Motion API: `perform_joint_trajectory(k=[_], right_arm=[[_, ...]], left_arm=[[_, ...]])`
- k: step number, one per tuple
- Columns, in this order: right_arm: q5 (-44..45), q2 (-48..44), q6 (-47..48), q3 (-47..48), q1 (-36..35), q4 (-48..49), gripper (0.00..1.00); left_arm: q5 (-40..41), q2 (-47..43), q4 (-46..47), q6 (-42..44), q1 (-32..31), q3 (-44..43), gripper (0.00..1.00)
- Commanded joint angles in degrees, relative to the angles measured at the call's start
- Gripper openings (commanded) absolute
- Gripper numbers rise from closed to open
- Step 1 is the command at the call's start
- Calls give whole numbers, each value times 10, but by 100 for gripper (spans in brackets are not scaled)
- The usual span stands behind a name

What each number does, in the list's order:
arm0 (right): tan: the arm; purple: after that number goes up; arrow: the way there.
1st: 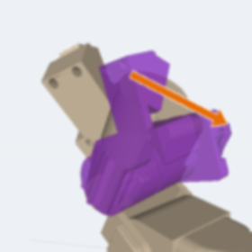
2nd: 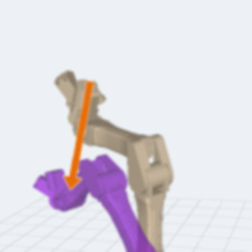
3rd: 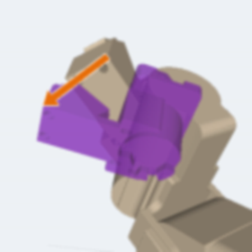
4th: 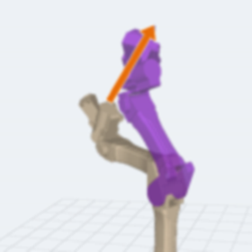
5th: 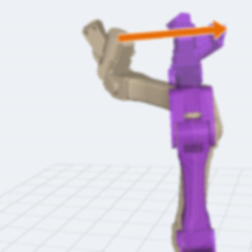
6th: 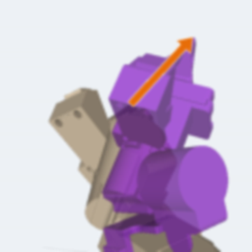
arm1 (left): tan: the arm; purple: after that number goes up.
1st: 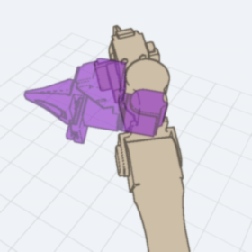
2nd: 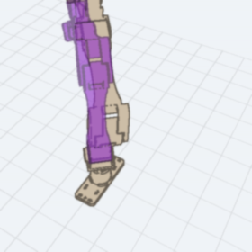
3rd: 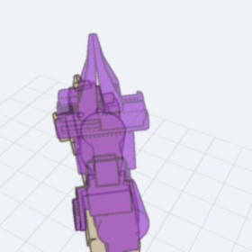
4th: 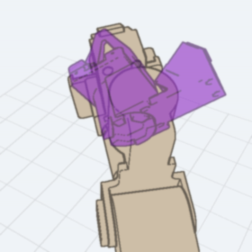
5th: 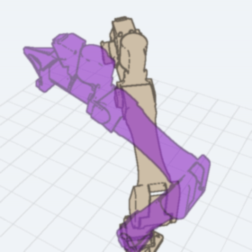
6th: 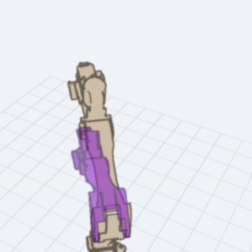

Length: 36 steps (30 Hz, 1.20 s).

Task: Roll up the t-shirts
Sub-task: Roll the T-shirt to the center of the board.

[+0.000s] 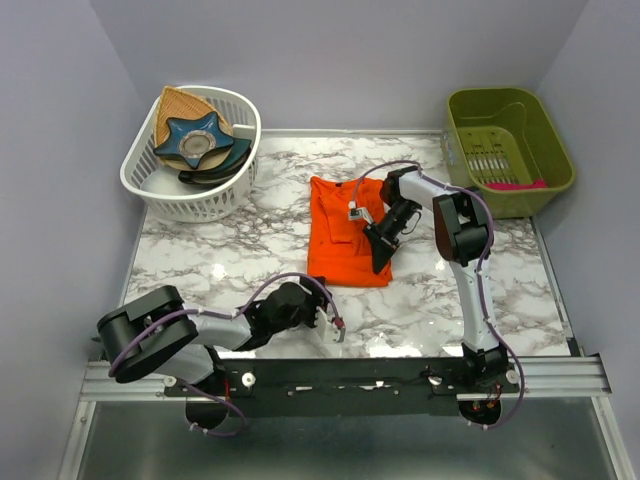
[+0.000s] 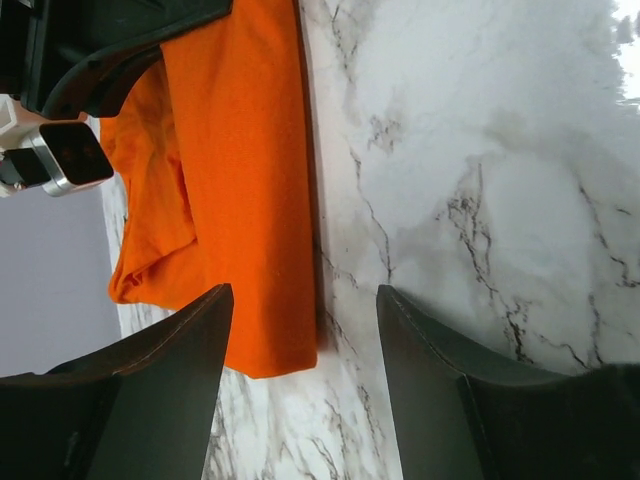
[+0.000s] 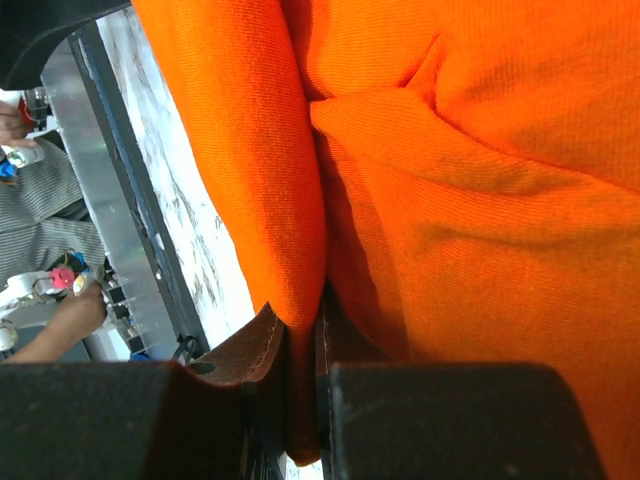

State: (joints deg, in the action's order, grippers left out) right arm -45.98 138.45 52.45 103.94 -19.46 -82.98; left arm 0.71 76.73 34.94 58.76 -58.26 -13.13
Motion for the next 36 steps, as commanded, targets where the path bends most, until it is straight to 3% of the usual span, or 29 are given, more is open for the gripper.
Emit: perform_joint_trajectory(k=[1,7,10,14,16,19,20,24,25,27,31,36], right_arm=[[64,33,20,-3,-4,-45,17],[63,32,22,-4,-4,-45,17],[62,31,25,-5,-4,-45,17],[60,31,26,-6,-4,-45,24],[61,26,32,-8,-4,-45,33],[57,-4,40,-15,1,-43,53],[49,-14,40,-10,13,-44,72],[16,-98,5,0,58,-4,99],[26,-135,0,-10,65,26,99],[40,-190,13,-48,79,61,99],[55,-392,46,-308,79,281,100],[87,-649,64,-550,27,514,100]], left_arm=[[50,71,10,30,-2,-21,67],[97,165,13,30,-2,-78,58],[103,179,-27,24,-2,-109,40],[79,177,-199,-26,6,-173,7],[59,164,-231,-40,19,-193,0],[26,157,-309,-68,36,-237,0],[16,156,-346,-78,41,-247,0],[-78,140,-419,-96,71,-277,0],[-94,133,-433,-85,75,-287,0],[-124,126,-472,-73,91,-298,0],[-235,148,-571,-80,126,-386,0],[-312,188,-665,-100,162,-469,0]])
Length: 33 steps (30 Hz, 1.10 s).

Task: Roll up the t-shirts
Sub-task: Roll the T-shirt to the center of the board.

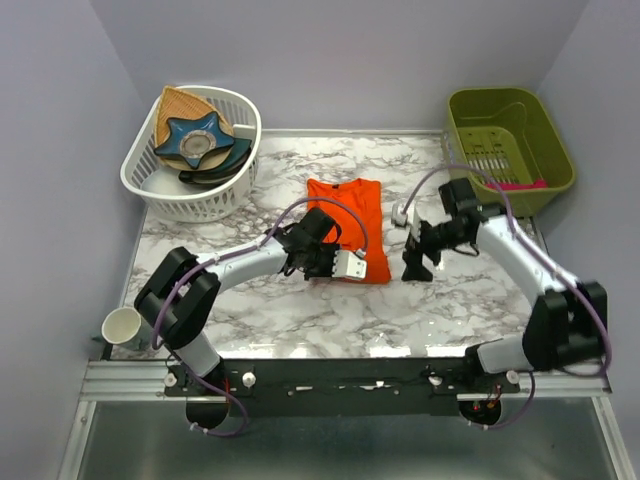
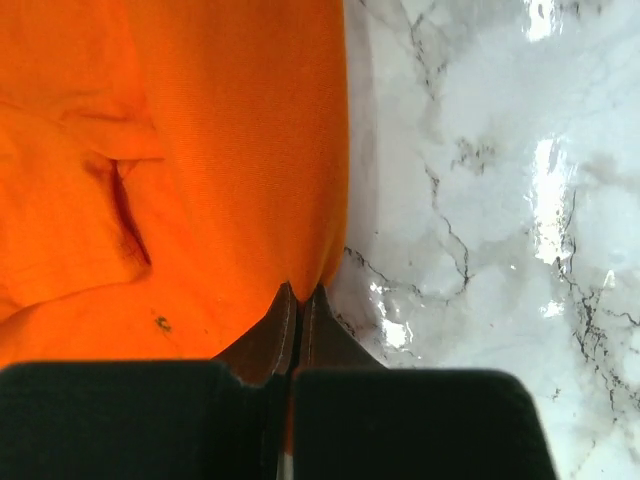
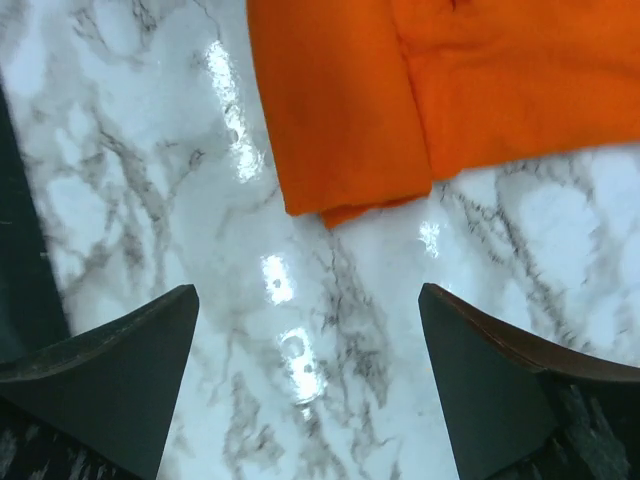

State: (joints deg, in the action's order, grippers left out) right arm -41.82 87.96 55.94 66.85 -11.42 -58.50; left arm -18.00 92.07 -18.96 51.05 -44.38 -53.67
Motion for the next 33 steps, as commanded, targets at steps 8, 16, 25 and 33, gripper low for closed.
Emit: perform_joint_trajectory(k=[8,16,25,33], right_arm=[[155,-221,16,-337,-187,518,100],[151,-161,11,-331,-219,559,99],[126,-127,32,-318,-242,519,100],[192,-65,15,-295,-254,549,76]], left_arm=[[-167,57,-155,-38,45,-105,0],[-208,74,-169,-67,62,-127,0],[-237,91,-180,-84,83,-148,0],[-267,108,-215,-75,101,-170,0]])
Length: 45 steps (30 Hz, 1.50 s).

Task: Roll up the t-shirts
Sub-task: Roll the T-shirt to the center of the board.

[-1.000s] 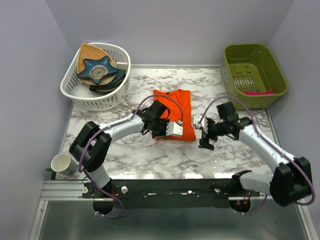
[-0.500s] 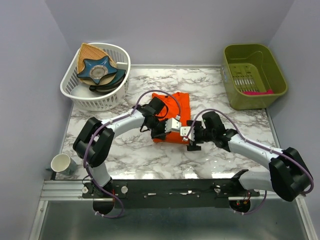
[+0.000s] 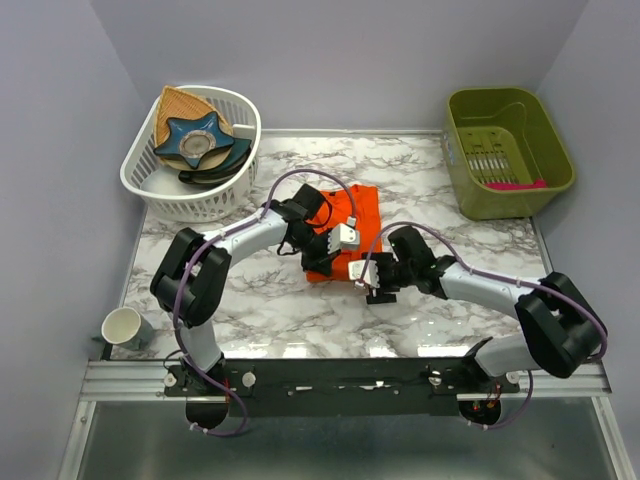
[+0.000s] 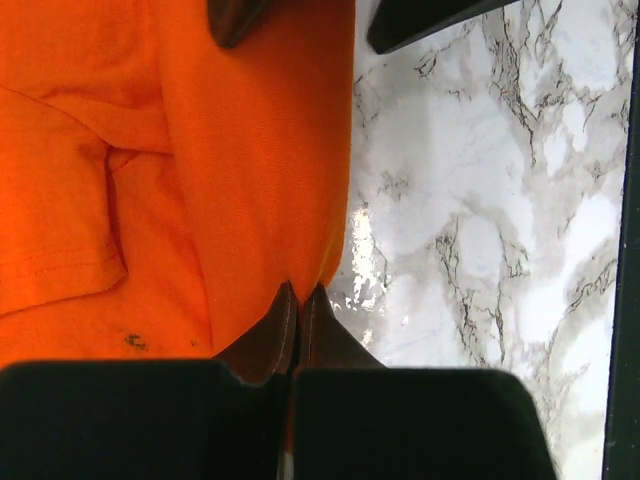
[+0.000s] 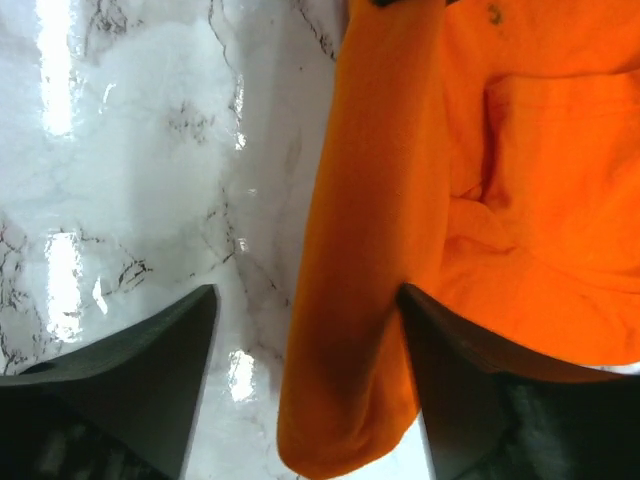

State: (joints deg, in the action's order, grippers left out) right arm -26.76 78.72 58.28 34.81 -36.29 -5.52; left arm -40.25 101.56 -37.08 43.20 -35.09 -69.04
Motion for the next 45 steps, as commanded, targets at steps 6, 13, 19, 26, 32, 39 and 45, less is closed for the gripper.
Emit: perform_joint_trajectory(k=[6,13,19,26,32,39,45], right_arm=[[61,27,-30,42,-5,7,48],[-11,40,-62,124,10,-162,9],[-139,82,0,220,49,-417,8],[-219,212,51,330,80,-594,10],[-242,329,97,423,102,-690,11],[-222,432,126,520,127,-738,11],[-213,510,132,612,131,-796,13]], left_arm=[[-54,20,-70,26,19,-28,0],[-97,51,-170,40,39,-72,0],[-156,101,-322,73,58,-124,0],[-195,174,-412,65,70,-207,0],[-196,274,-483,90,86,-316,0],[-171,335,-498,82,98,-378,0],[-168,347,-498,84,114,-378,0]])
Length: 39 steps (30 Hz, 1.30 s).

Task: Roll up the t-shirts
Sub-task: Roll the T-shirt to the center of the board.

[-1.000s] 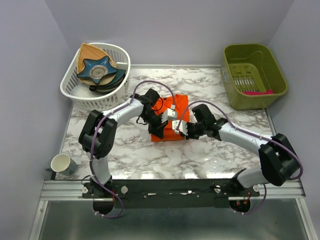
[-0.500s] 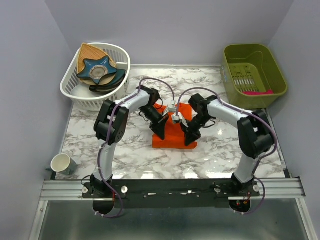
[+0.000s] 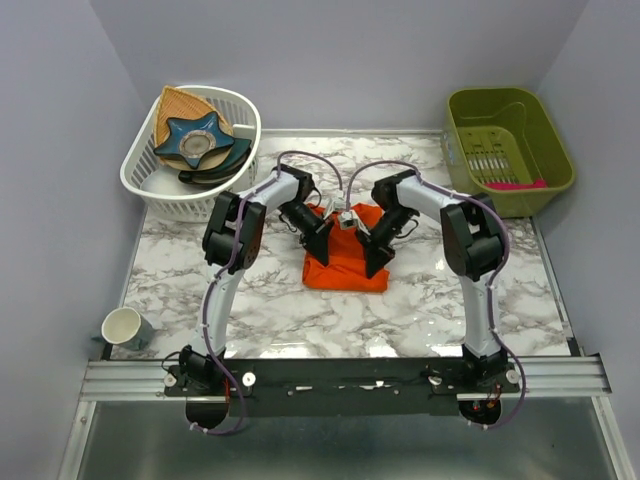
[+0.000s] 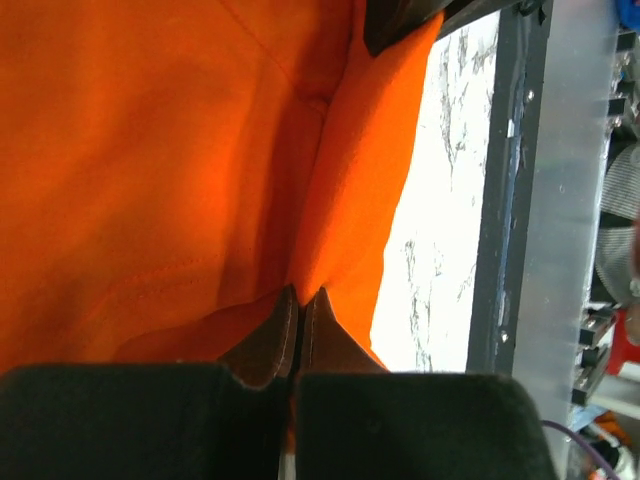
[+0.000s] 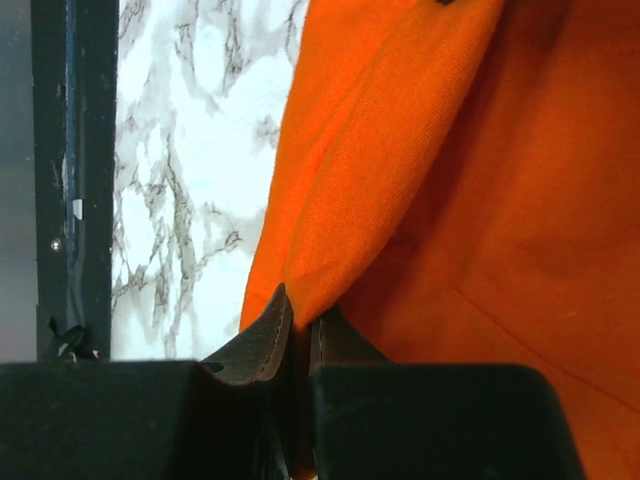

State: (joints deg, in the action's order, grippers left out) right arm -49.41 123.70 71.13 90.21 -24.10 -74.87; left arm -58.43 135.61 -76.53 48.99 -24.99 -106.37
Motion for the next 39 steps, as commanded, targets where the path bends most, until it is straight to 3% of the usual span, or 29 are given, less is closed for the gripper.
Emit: perform_joint_trajectory(k=[1,6,11,13,14,18,24,28,31,32,33,35,36,39], right_arm=[[14,67,4,65,9,-113,13],[33,102,-4,94,9,-125,13],[62,141,-72,128,8,-122,15],[66,161,-99,152,6,-126,15],[66,163,-103,153,6,-126,16],[79,174,-117,159,-3,-126,17],[101,198,-161,181,-10,-126,18],[117,211,-189,193,-17,-126,18],[124,224,-212,208,-19,-126,18],[124,225,-214,210,-19,-126,19],[122,225,-215,211,-20,-126,19],[121,224,-215,210,-20,-126,19],[121,225,-214,210,-20,-126,19],[121,221,-211,206,-20,-125,19]], left_arm=[[14,6,-104,28,17,-1,0],[11,0,-103,41,24,19,2],[10,-17,-82,10,30,26,21],[26,-45,-1,-35,35,48,27],[42,-84,40,-105,36,80,31],[136,-193,289,-252,56,165,36],[228,-314,394,-316,62,257,38],[276,-434,468,-250,41,375,41],[296,-567,595,-182,-6,531,60],[313,-639,637,-131,-28,619,66],[380,-669,721,-107,-85,660,69],[440,-726,801,-73,-142,732,76],[458,-736,867,-56,-180,786,78],[500,-736,908,-43,-220,831,76]])
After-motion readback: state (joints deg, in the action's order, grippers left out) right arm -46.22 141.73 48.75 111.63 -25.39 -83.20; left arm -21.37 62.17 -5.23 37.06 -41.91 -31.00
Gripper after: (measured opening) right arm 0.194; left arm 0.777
